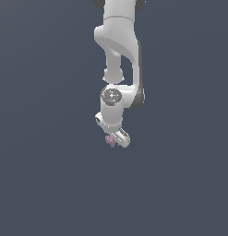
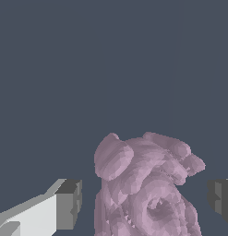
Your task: Pick up the object and move it to a goal position.
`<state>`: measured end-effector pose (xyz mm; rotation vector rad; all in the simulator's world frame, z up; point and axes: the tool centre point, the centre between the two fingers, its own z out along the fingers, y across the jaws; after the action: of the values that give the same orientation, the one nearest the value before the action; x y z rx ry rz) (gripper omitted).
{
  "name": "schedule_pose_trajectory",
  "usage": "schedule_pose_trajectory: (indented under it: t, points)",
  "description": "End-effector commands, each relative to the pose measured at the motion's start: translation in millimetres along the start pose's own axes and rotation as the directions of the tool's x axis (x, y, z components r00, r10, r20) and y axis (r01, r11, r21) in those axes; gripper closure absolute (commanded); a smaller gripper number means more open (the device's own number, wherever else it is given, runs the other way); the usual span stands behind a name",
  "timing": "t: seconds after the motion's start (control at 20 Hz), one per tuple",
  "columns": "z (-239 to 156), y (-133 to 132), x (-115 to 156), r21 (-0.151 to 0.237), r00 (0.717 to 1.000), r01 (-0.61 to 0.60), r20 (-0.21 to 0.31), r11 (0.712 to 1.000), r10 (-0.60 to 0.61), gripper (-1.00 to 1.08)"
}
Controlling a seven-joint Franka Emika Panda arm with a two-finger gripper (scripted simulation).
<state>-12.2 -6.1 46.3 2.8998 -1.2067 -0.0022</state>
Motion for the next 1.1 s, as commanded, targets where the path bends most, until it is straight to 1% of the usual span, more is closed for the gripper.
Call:
schedule_pose_trajectory:
  t: [0.0,0.1,0.15,0.75,0.9,1.05]
  points:
    - [6,-1,1,0.001,1.000,0.000,-0.001,1.000,0.000,-0.92]
    - [7,-1,1,0.001,1.000,0.000,-0.001,1.000,0.000,-0.92]
    - [7,-1,1,0.001,1.000,0.000,-0.001,1.000,0.000,1.08]
    - [5,0,3,0.002,1.000,0.000,-0.001,1.000,0.000,1.08]
    - [0,4,11,0.002,1.000,0.000,-0.001,1.000,0.000,1.08]
    - [-9,12,26,0.002,1.000,0.000,-0.001,1.000,0.000,1.08]
